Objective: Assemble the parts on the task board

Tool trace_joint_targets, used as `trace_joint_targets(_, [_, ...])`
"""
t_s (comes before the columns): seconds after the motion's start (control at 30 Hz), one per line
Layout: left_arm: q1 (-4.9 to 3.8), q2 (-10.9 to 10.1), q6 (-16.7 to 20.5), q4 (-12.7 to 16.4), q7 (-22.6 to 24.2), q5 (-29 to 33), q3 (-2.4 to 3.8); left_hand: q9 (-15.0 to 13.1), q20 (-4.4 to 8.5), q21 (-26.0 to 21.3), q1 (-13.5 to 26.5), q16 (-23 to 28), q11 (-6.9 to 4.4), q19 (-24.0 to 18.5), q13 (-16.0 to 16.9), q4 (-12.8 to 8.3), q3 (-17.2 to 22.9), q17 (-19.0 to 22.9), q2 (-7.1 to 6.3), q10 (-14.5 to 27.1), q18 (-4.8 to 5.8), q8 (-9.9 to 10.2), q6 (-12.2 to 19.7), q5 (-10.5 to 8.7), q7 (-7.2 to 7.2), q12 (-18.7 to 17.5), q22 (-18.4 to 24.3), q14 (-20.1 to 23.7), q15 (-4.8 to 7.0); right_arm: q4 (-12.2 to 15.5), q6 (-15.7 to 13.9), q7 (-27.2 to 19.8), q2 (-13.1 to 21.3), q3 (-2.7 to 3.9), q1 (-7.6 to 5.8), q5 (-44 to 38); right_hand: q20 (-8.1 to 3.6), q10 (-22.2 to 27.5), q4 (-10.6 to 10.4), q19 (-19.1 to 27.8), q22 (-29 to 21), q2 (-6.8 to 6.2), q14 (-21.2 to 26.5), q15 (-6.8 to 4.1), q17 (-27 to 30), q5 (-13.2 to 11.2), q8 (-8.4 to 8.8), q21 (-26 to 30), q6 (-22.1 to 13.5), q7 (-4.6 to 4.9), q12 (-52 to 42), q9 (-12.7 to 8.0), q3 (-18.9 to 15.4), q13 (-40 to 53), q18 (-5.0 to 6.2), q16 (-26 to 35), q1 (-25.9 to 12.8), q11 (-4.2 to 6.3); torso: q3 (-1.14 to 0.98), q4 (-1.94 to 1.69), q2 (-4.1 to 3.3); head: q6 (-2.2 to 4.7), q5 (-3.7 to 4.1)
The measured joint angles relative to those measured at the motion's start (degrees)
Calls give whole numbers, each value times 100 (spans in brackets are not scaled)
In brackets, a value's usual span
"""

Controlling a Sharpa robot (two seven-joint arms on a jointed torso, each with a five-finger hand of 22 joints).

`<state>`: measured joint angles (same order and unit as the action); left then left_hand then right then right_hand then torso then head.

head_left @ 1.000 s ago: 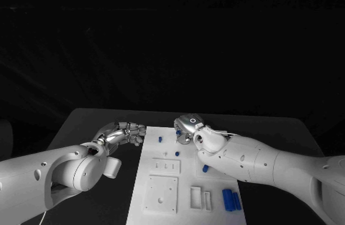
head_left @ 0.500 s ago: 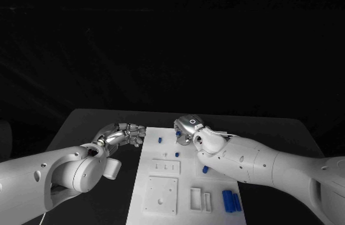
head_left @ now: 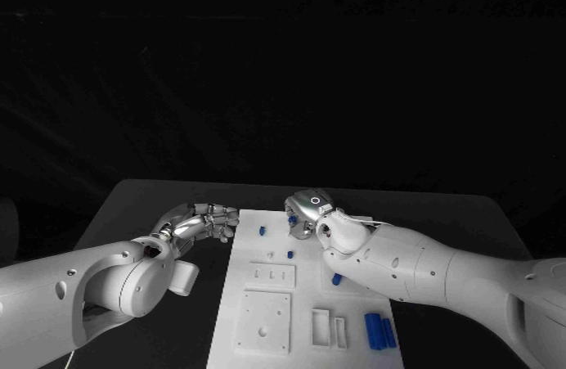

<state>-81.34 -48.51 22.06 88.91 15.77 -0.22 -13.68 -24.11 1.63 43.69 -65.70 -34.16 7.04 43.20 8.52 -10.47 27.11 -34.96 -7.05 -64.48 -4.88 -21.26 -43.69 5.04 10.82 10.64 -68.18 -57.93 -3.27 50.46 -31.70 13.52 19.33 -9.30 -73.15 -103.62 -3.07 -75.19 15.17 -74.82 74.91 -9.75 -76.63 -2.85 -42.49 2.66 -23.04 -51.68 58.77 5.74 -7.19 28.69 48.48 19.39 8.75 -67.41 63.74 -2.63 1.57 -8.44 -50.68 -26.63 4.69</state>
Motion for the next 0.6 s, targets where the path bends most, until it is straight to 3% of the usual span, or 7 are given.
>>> trace_joint_targets(0.6, [0, -3, 0, -1, -2, 0, 0, 1, -1, 21, 0, 0, 0, 1, -1, -15, 15, 0, 0, 0, 0, 0, 0, 0, 0, -22, 0, 0, 0, -3, -59, 134, 6, 78, 4, -68, 2, 0, -30, 2, 3, -24, 0, 0, 12, -1, 9, -23, -3, 3, 40, 35, 32, 73, 0, 0, 23, 0, 7, 2, -10, 13, -18])
